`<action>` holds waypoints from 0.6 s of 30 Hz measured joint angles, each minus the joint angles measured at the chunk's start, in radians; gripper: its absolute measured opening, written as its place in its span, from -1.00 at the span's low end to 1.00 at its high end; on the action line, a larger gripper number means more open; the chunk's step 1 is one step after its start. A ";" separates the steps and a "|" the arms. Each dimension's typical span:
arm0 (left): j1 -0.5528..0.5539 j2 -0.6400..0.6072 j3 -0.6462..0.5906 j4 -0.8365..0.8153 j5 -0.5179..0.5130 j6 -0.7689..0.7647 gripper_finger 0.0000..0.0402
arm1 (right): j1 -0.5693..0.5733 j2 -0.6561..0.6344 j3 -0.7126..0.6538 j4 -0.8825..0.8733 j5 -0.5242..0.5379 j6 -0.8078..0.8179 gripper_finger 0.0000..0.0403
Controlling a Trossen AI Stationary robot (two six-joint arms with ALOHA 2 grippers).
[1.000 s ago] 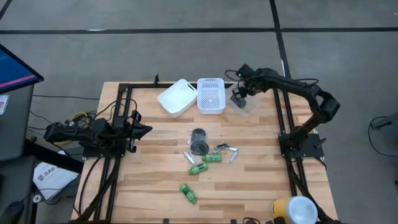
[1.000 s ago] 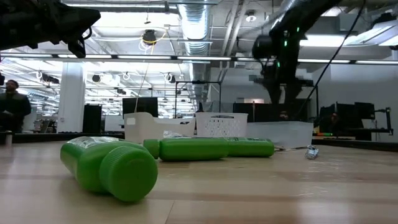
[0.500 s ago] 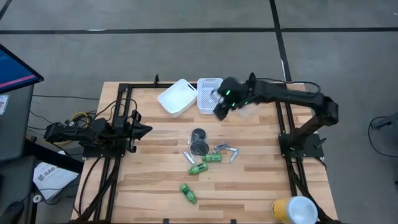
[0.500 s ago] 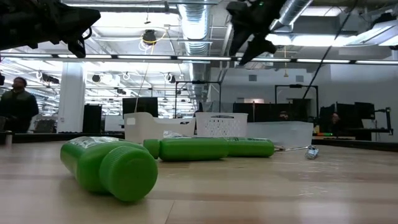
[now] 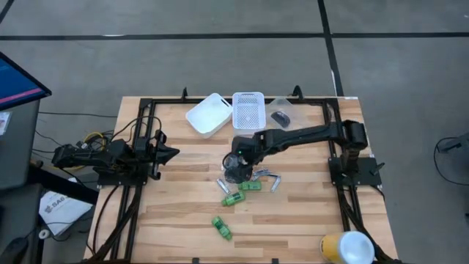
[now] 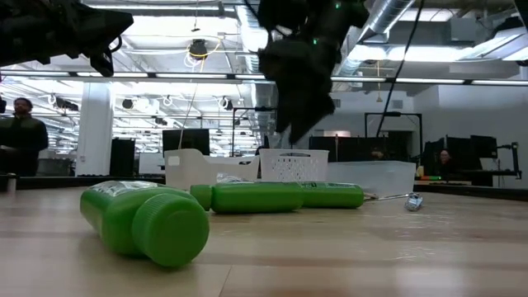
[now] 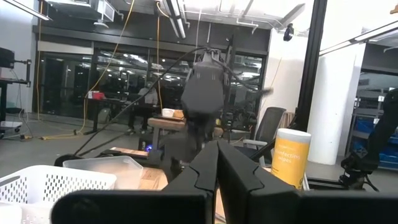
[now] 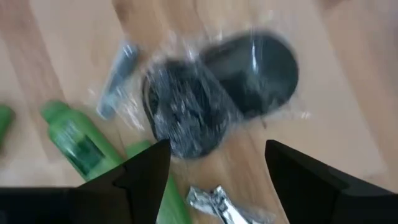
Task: Pick & Place Travel size toiletries
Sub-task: Put the black hairbrush into the transparent bin
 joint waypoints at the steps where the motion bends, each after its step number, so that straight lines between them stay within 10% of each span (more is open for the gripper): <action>1: 0.000 0.000 0.000 0.001 0.000 0.000 -0.99 | -0.001 0.015 0.001 0.006 -0.007 0.003 0.27; 18: 0.000 0.030 0.000 0.013 0.000 0.000 -0.99 | -0.049 0.137 0.002 0.023 -0.100 0.106 0.27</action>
